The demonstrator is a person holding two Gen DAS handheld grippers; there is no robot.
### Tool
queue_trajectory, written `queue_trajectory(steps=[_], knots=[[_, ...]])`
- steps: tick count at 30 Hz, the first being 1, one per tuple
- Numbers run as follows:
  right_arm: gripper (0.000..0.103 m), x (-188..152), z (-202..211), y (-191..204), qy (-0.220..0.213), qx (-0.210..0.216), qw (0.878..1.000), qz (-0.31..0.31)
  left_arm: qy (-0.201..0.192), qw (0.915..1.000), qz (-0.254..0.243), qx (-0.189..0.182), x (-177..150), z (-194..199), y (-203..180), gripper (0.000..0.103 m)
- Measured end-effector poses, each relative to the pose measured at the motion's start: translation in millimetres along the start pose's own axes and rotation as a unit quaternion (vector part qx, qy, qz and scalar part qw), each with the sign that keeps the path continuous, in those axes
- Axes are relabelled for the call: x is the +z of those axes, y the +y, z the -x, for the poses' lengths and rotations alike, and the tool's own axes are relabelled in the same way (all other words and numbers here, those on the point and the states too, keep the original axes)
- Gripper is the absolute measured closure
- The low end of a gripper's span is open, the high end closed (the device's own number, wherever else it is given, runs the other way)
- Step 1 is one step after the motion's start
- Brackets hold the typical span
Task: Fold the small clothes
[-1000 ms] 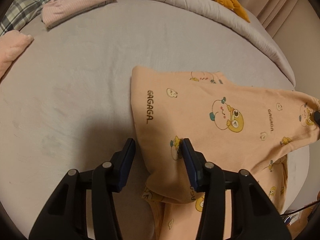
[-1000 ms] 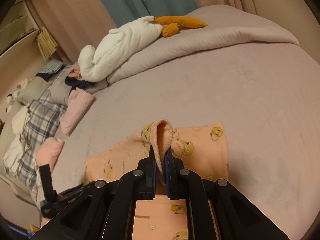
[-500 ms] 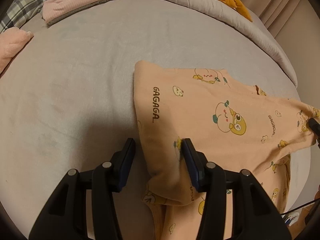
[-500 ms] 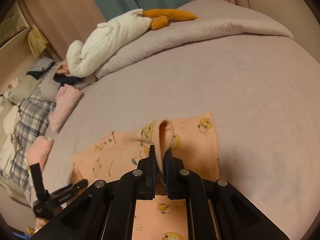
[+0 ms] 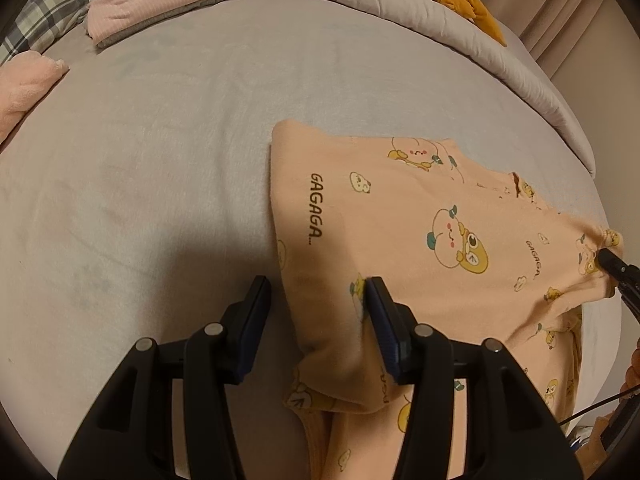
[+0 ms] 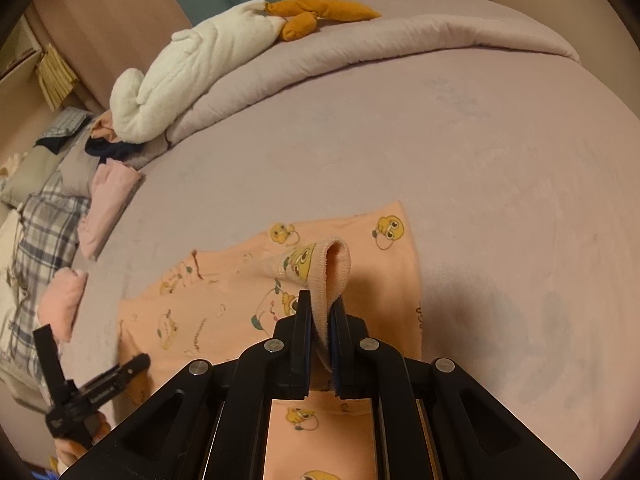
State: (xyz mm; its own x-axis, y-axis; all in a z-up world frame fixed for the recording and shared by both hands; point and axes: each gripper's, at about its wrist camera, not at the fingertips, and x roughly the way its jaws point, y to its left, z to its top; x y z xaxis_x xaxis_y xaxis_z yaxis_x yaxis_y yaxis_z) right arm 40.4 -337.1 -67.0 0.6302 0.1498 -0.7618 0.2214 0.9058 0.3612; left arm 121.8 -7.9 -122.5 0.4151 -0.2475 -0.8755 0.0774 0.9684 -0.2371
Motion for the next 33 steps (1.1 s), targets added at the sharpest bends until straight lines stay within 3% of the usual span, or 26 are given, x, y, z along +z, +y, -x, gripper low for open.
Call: queue_trajectory(steps=[18, 33], knots=[[0.094, -3, -30, -20, 0.045, -0.025, 0.999, -0.015, -0.002, 1.0000, 0.003, -0.001, 0, 0, 2, 0.052], [0.094, 7, -37, -24, 0.060, -0.059, 0.996, 0.008, -0.004, 0.9999, 0.009, 0.010, 1, 0, -1, 0.051]])
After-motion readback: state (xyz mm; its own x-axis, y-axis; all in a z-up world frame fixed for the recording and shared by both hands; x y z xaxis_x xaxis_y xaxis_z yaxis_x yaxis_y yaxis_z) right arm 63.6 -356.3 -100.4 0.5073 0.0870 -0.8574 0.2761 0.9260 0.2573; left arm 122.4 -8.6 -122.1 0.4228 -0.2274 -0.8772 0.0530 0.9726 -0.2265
